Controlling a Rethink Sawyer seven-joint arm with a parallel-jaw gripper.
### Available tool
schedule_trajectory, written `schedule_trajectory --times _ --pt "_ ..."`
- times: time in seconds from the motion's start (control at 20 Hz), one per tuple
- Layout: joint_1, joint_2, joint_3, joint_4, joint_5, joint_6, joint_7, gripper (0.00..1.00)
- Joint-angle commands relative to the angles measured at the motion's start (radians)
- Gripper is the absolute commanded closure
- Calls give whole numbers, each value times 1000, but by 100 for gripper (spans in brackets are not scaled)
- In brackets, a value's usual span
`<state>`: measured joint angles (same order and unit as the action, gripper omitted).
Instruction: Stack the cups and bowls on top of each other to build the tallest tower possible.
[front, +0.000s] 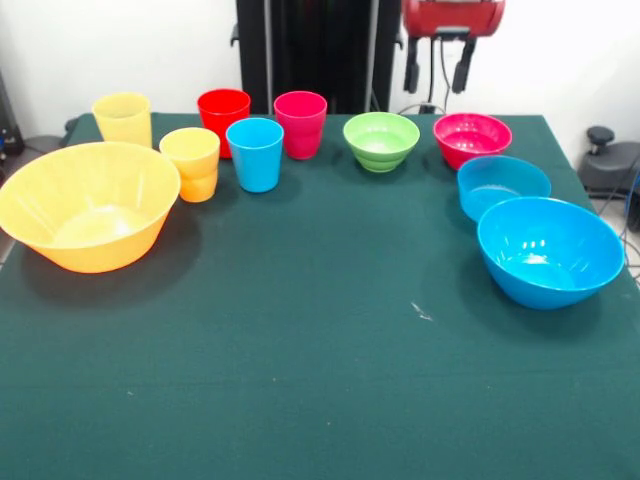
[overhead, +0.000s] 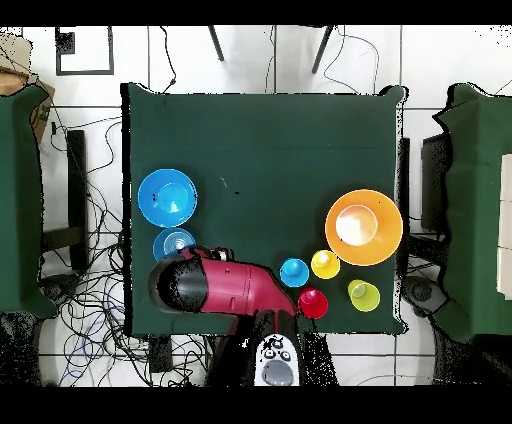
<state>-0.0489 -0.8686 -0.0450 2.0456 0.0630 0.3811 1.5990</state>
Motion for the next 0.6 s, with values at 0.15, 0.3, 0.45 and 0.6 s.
schedule_trajectory --times 0.15,0.3,0.45,0.6 --pt "35 125 -68 -158 -119 -8 97 0" --pt "70 105 -122 -199 -150 14 98 0" --pt "97 91 -171 -255 -173 75 93 0" --pt "98 105 -192 -290 -176 84 94 0"
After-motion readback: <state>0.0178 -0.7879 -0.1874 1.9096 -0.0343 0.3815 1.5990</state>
